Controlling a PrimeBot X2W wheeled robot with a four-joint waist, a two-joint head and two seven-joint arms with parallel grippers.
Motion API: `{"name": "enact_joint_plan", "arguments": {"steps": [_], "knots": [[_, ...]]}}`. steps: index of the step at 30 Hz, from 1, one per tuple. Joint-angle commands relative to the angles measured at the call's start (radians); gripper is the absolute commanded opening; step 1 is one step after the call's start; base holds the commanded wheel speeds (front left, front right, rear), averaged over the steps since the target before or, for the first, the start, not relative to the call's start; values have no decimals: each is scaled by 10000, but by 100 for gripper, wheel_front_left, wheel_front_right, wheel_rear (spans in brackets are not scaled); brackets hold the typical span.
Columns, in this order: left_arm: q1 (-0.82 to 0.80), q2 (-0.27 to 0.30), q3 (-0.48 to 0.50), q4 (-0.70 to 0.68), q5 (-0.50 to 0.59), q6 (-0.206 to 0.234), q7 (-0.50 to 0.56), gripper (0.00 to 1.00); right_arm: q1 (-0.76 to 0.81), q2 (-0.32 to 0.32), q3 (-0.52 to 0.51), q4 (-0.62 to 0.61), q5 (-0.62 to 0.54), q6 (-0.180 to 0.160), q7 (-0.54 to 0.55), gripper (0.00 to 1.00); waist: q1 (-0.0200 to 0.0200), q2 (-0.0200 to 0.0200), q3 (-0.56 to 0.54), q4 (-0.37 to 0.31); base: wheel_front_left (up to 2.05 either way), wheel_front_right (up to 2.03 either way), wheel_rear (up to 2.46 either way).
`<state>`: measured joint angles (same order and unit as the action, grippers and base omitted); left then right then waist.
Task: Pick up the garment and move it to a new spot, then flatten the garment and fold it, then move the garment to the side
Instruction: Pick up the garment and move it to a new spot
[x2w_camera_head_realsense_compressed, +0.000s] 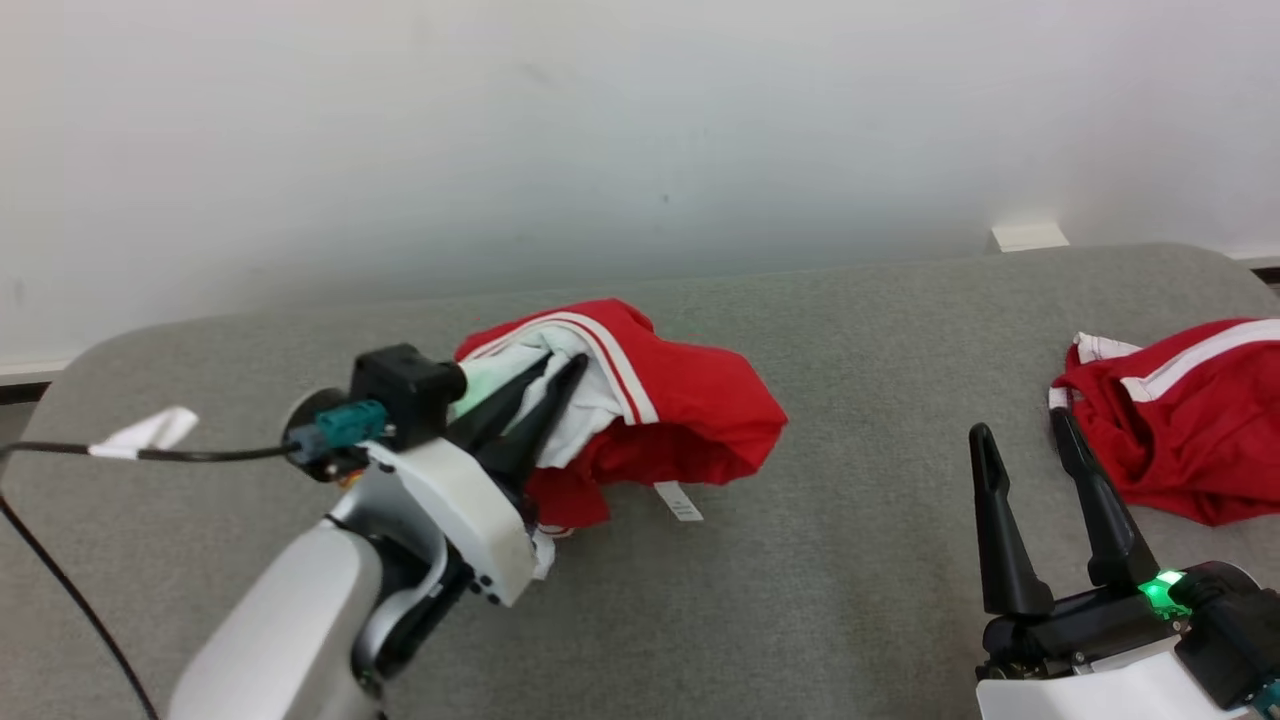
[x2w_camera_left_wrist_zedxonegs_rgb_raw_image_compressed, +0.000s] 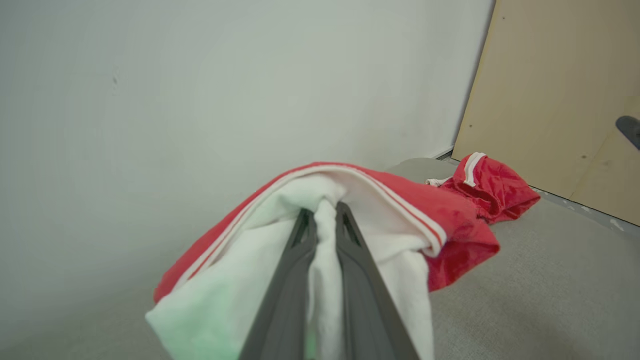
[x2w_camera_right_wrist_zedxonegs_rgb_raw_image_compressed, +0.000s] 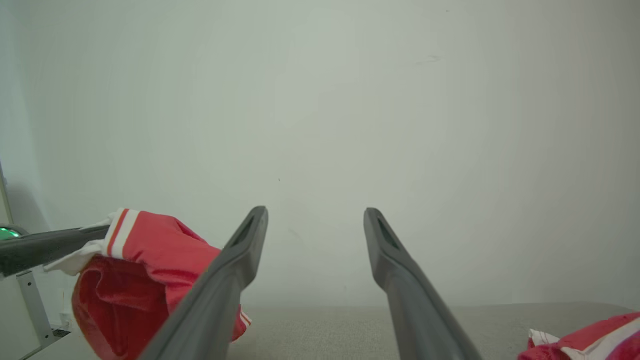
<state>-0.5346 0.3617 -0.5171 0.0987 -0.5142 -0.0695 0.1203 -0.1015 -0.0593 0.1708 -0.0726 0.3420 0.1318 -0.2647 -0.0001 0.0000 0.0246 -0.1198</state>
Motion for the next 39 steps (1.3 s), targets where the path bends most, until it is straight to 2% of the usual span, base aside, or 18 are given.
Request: {"name": "enact_joint_plan", "arguments": {"steps": [1, 6, 11, 12, 13, 14, 16, 20, 25, 29, 32, 33, 39], "knots": [[107, -197, -78, 161, 161, 85, -308, 0, -47, -51, 20, -20, -65, -23, 11, 100, 1, 0, 196, -336, 0, 0, 0], [465, -1216, -769, 1249, 312, 34, -1200, 0, -63, -107, 141, 86, -13, -23, 11, 100, 1, 0, 509, -771, 0, 0, 0], [614, -1929, -1595, 3025, 590, -149, -1779, 0, -160, -97, 296, 212, 54, -23, 10, 100, 1, 0, 788, -1029, 0, 0, 0], [601, -2039, -1758, 3379, 660, -185, -1842, 38, -161, -92, 311, 248, 64, -23, 10, 100, 1, 0, 822, -1048, 0, 0, 0], [562, -2128, -1907, 3742, 738, -227, -1871, 84, -167, -84, 335, 289, 74, -23, 10, 100, 1, 0, 854, -1058, 0, 0, 0], [492, -2219, -1986, 3969, 769, -262, -1988, 100, -183, -73, 358, 317, 79, -23, 11, 100, 1, 0, 882, -1064, 0, 0, 0], [374, -2388, -1953, 4296, 561, -322, -2369, 100, -209, -59, 350, 357, 95, -23, 11, 100, 1, 0, 928, -1039, 0, 0, 0], [153, -2372, -1918, 4641, 486, -409, -2850, 100, -173, -55, 291, 480, 52, -23, 10, 100, 1, 0, 911, -796, 0, 0, 0], [115, -2136, -1784, 4026, 314, -434, -3249, 100, -171, -179, 70, 568, 17, -23, 10, 100, 1, 0, 761, -368, 0, 0, 0], [406, -1687, -1405, 3130, 236, -79, -3408, 100, -38, -226, -55, 574, 37, -23, 10, 100, 1, 0, 620, 15, 0, 0, 0], [702, -1239, -987, 2401, 194, 361, -3462, 100, 55, -244, -55, 580, 52, -23, 10, 100, 1, 0, 538, 236, 0, 0, 0], [702, -1239, -987, 2401, 194, 361, -3462, 100, 55, -244, -55, 580, 52, -23, 10, 100, 1, 0, 538, 236, 0, 0, 0], [1728, -550, 97, 1049, 40, 1503, -3677, 100, 198, -250, -108, 550, 15, -23, 10, 100, 1, 0, 482, 505, 0, 0, 0]]}}
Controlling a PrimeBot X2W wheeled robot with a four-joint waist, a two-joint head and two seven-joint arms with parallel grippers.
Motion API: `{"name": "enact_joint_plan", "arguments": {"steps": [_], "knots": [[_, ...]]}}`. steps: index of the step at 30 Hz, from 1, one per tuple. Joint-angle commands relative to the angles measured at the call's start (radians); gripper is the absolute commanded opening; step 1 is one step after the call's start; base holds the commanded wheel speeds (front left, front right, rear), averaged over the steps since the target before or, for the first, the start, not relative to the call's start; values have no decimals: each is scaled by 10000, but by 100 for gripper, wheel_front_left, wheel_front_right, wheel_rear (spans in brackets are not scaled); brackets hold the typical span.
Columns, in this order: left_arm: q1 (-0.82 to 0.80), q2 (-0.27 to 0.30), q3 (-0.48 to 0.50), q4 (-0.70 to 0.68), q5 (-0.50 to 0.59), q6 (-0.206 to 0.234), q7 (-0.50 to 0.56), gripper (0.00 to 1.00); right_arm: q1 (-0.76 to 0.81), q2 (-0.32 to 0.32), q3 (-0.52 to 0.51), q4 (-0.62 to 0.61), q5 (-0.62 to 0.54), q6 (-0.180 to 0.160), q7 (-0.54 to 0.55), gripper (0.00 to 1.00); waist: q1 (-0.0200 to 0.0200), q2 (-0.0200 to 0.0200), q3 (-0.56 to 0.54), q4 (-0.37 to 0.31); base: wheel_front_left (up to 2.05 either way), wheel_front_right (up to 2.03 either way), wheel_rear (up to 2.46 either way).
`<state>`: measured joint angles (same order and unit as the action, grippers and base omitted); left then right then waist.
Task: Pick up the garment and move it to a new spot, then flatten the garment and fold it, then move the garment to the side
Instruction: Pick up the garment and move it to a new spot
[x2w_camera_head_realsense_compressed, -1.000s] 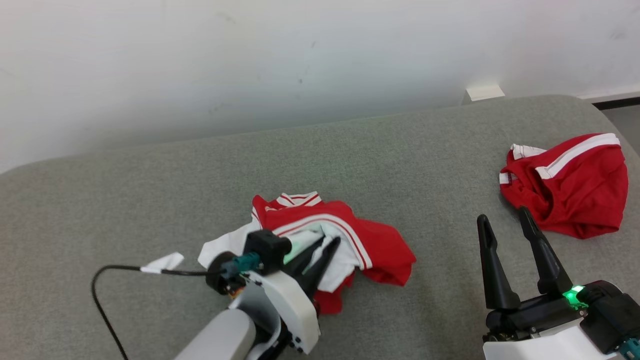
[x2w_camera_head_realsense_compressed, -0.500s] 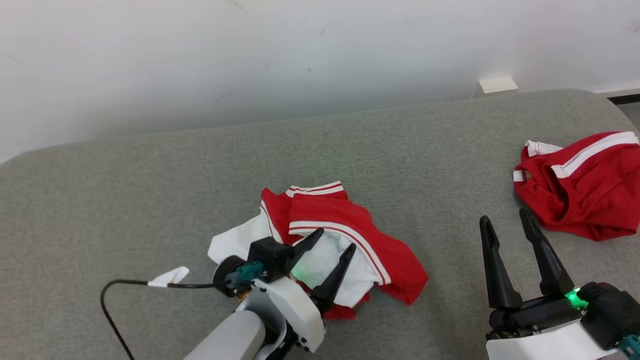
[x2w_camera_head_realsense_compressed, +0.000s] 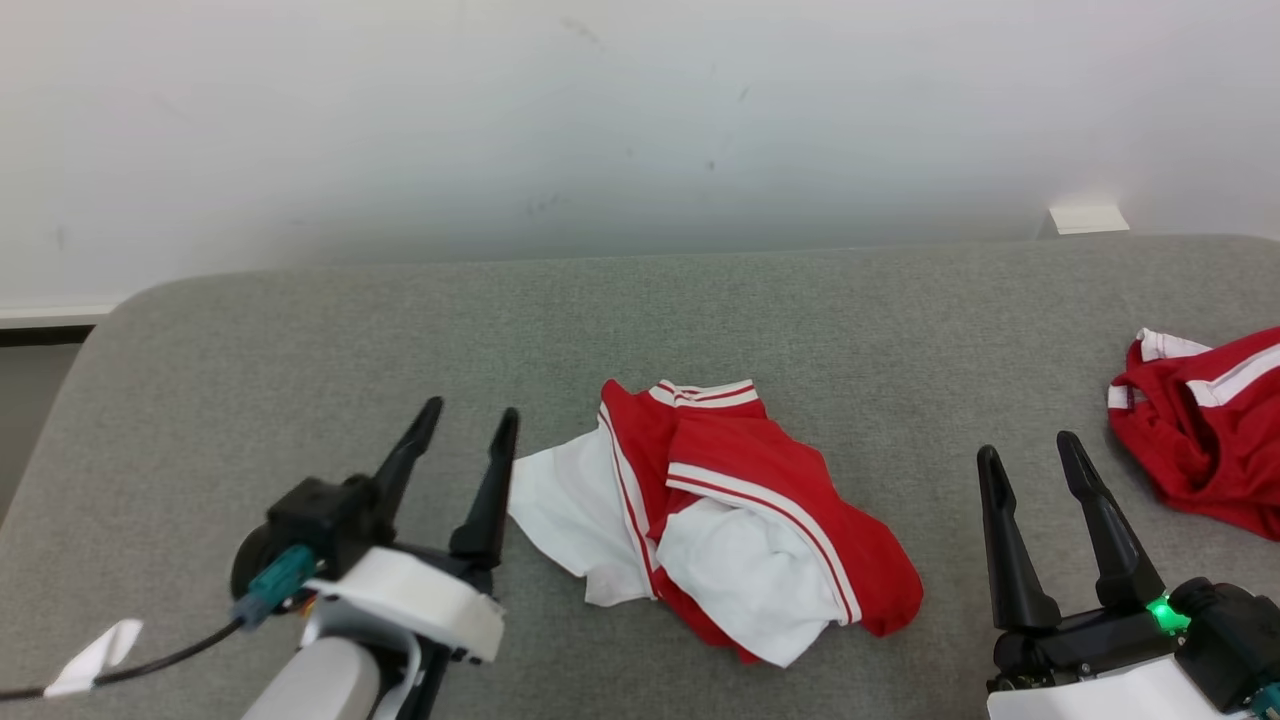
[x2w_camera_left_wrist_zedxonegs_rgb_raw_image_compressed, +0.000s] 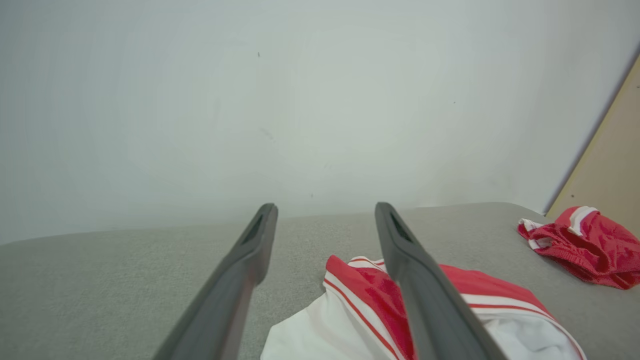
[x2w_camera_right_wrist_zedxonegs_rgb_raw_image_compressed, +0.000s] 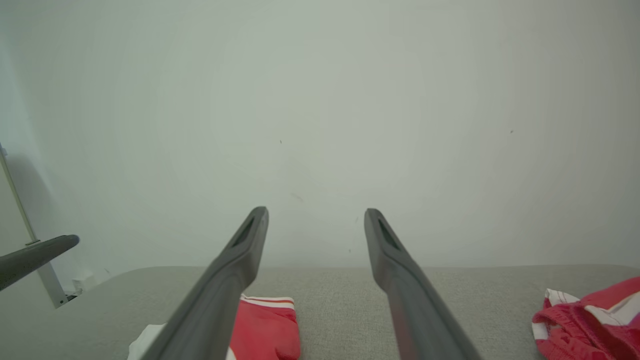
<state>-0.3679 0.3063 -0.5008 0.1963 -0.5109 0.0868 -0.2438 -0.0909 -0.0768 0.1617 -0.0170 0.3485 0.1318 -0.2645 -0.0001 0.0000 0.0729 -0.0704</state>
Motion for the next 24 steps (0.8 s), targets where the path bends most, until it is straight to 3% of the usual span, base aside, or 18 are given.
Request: {"name": "enact_joint_plan", "arguments": {"steps": [1, 5, 10, 24], "knots": [[272, 73, 116, -143, 26, 118, -75, 100, 120, -78, -27, -10, -50, -23, 8, 100, 1, 0, 8, 48, 0, 0, 0], [1200, 145, 880, -797, 92, 741, -203, 100, 267, -77, -34, 80, -34, -23, 8, 100, 1, 0, 22, 144, 0, 0, 0], [2208, -125, 1985, -1694, 705, 1010, -204, 100, 419, -47, -110, 170, 21, -23, 8, 100, 1, 0, 41, 252, 0, 0, 0], [3523, -1653, 4057, -1827, 2512, -490, -209, 100, 764, -24, -587, 429, -105, -23, 10, 100, 1, 0, -185, 262, 0, 0, 0]]}}
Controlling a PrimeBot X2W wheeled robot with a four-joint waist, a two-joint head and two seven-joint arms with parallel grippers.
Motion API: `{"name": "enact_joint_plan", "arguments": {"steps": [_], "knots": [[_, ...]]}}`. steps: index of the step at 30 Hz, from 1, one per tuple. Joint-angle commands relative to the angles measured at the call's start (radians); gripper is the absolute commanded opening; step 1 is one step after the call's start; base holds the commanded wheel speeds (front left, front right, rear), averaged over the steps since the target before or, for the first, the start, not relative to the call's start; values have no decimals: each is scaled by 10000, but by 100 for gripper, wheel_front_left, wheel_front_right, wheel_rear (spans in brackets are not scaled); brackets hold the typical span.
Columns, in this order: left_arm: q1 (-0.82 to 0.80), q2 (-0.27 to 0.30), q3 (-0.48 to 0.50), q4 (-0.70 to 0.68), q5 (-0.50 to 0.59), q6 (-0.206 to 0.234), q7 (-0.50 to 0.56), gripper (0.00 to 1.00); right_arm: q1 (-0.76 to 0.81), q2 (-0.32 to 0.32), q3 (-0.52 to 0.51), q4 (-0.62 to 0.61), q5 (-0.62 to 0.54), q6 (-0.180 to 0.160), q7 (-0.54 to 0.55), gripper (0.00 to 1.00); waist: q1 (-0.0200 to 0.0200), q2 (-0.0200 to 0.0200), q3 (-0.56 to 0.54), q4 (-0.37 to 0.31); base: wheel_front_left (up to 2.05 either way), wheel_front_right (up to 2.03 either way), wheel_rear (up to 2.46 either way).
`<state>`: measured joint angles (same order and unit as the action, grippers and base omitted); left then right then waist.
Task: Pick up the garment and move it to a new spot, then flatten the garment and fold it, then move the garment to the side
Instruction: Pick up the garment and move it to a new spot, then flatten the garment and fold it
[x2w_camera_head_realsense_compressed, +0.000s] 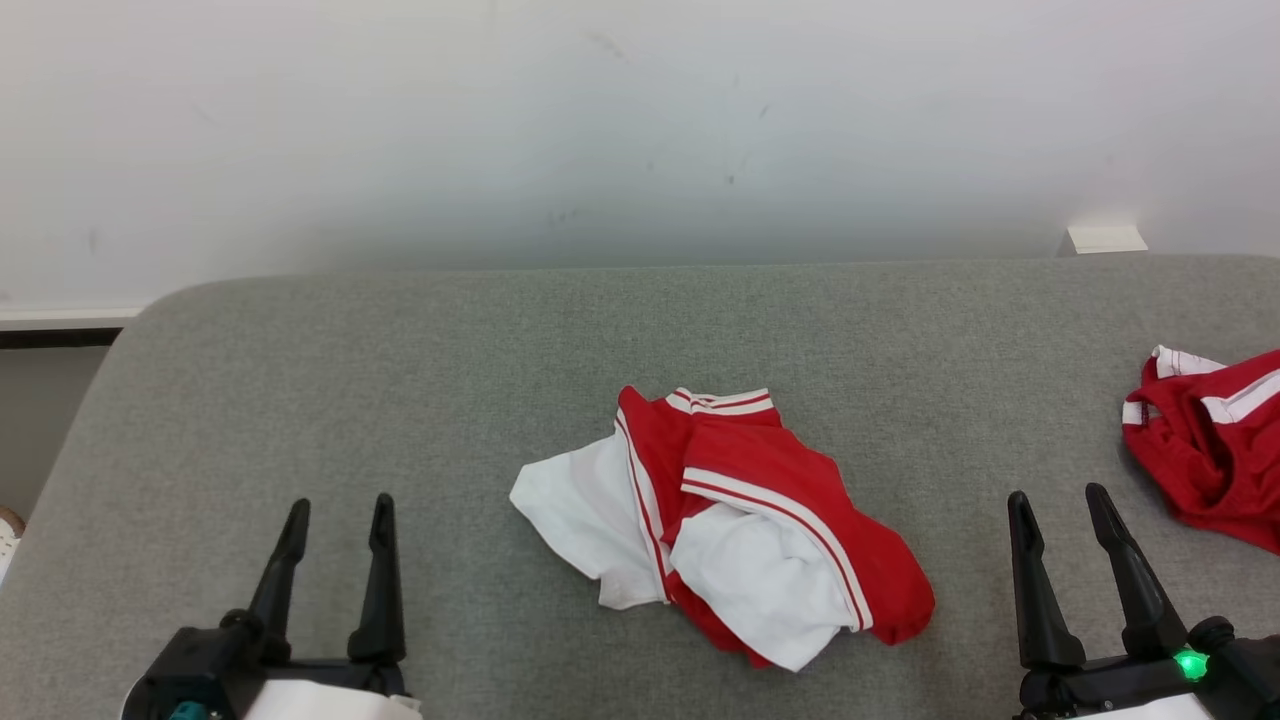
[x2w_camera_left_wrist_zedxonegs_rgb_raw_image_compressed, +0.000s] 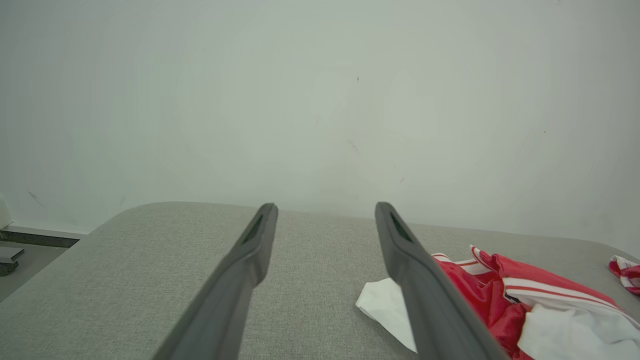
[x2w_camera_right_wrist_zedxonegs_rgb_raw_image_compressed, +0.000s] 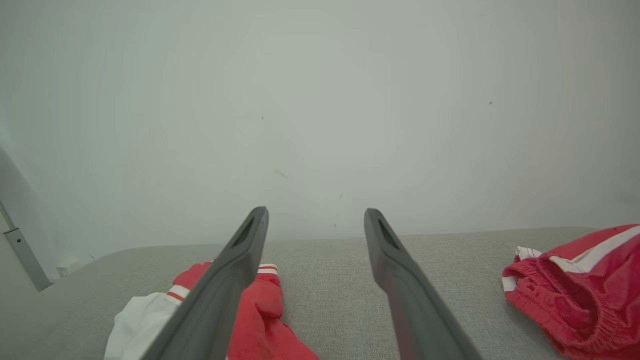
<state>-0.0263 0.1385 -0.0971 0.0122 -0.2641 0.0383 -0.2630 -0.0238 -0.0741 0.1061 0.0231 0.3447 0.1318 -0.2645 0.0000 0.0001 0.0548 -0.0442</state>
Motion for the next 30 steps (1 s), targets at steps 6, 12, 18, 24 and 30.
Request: {"name": "enact_joint_plan", "arguments": {"steps": [6, 12, 18, 24, 30], "knots": [[62, -309, 465, 168, 506, -507, -17, 100, 75, -40, -30, 26, -99, -23, 8, 100, 0, -1, -30, 1, 0, 0, 0], [-38, -545, 740, 349, 688, -870, -18, 100, -160, -141, 299, 221, -101, -23, 8, 100, 0, -1, 8, 44, 0, 0, 0], [-127, -710, 791, 493, 844, -1096, -18, 100, -1229, -503, 1445, 1142, 140, -23, 547, 100, 0, -1, 19, 227, 0, 0, 0], [-259, -812, 658, 655, 835, -1264, -12, 100, -2591, -786, 2524, 2040, 181, -23, 1912, 100, 0, -1, 15, 754, 0, 0, 0], [-301, -850, 555, 832, 679, -1292, -12, 100, -3760, -923, 3719, 3007, 250, -23, 3625, 100, 0, -1, -28, 1347, 0, 0, 0]]}}
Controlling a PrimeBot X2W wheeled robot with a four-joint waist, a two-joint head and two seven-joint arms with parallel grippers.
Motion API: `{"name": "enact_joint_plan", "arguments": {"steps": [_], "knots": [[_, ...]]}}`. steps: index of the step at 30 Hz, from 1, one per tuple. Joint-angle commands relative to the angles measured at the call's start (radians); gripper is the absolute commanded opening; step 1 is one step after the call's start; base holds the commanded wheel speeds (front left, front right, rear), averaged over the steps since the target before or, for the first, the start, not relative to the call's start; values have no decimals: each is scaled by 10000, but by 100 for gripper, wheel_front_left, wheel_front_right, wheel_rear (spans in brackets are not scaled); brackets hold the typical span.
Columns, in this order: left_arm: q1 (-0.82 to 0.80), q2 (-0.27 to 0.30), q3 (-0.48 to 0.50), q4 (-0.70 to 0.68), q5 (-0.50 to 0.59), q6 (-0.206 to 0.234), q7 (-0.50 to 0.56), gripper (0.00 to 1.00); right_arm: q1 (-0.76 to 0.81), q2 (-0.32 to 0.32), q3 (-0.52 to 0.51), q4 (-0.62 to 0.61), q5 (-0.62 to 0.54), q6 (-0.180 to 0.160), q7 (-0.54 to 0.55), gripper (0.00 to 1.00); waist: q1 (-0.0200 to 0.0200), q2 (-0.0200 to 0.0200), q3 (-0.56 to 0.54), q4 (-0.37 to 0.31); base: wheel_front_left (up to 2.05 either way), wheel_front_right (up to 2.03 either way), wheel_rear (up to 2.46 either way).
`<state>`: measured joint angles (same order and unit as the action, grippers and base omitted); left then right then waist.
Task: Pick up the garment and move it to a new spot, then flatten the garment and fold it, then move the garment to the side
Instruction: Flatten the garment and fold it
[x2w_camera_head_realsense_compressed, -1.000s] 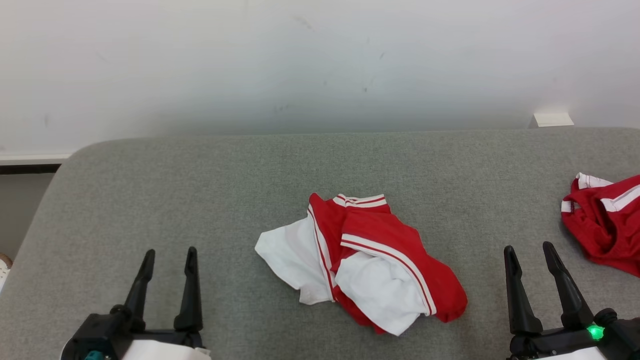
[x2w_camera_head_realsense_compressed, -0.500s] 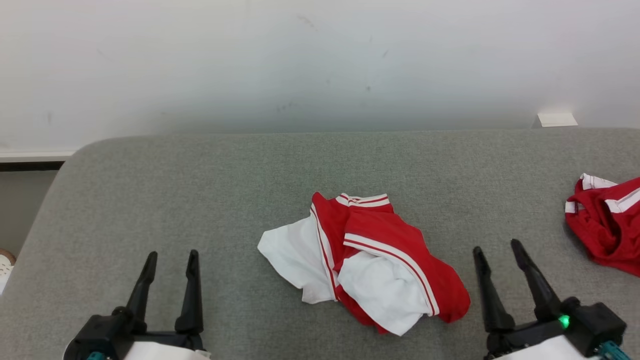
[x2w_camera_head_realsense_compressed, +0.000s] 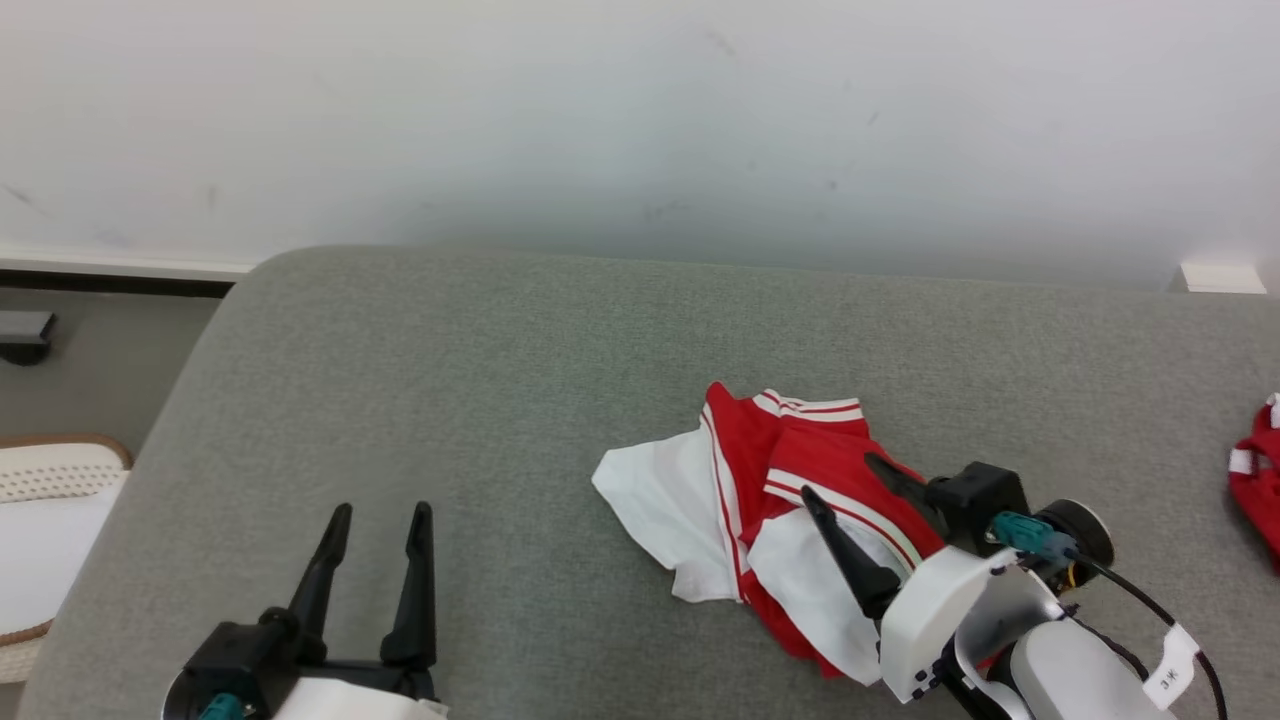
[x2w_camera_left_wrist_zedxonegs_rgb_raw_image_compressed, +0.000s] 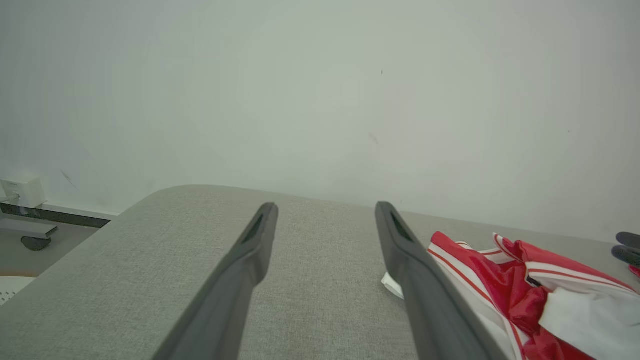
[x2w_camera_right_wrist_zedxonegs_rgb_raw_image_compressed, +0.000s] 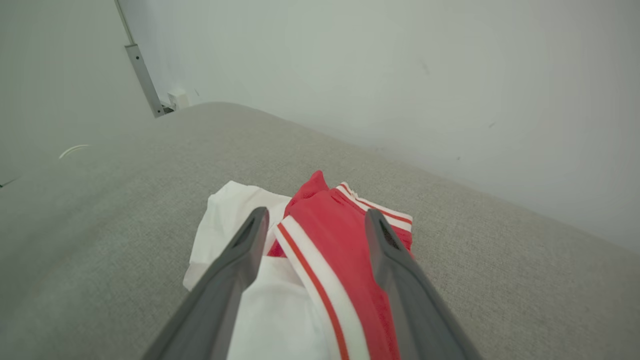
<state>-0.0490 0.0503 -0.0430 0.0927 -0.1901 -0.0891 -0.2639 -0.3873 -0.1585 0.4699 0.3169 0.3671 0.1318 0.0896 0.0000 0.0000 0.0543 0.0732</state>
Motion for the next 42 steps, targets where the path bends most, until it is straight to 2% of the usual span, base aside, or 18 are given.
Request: {"name": "enact_joint_plan", "arguments": {"steps": [1, 4, 8, 12, 13, 14, 15, 21, 27, 33, 37, 42], "knots": [[-74, 28, 16, 38, -72, -19, -3, 100, -287, -95, 234, 214, 36, -23, 400, 100, 0, 0, -33, 263, 0, 0, 0], [-54, 20, -14, 67, -141, -11, -3, 100, -603, -130, 455, 864, -232, -23, 1639, 100, 0, 0, -57, 498, 0, 0, 0], [-34, 19, -72, 64, -302, 65, -3, 100, -816, -2, 226, 1540, -889, -23, 3009, 100, 0, 0, -47, 777, 0, 0, 0], [-44, 20, -83, 34, -400, 117, -3, 100, -790, 86, 33, 1795, -1174, -23, 3336, 100, 0, 0, 6, 998, 0, 0, 0], [-35, 19, -69, 12, -410, 143, -3, 100, -770, 119, -82, 1793, -1189, -23, 3247, 53, 0, 0, 16, 1019, 0, 0, 0], [-20, 18, -53, -4, -413, 155, -3, 100, -738, 150, -185, 1778, -1256, -23, 3142, 22, 0, 0, 27, 1031, 0, 0, 0], [-2, 18, -21, -21, -417, 164, -3, 100, -705, 173, -277, 1776, -1297, -23, 3049, 0, 0, 0, 43, 1029, 0, 0, 0], [73, 17, 127, -38, -342, 147, -3, 100, -560, 308, -981, 1428, -1288, -23, 2429, 0, 0, 0, 58, 831, 0, 0, 0], [32, 18, 196, -72, -182, 67, -3, 100, -76, 432, -2507, 265, -808, -23, 1777, 0, 0, 0, 150, 364, 0, 0, 0], [-134, 16, 293, -119, -57, -41, -1, 100, 859, 83, -4241, -1036, -258, -23, 1840, 0, 0, 0, 514, -93, 0, 0, 0], [-284, 18, 338, -128, 19, -131, -3, 100, 1362, -2, -5144, -1301, -155, -22, 1944, 0, 0, 0, 835, -300, 0, 0, 0], [-462, 18, 369, -100, 90, -222, -3, 100, 1736, 30, -6028, -970, -425, -23, 1701, 0, 0, 0, 1097, -398, 0, 0, 0]]}}
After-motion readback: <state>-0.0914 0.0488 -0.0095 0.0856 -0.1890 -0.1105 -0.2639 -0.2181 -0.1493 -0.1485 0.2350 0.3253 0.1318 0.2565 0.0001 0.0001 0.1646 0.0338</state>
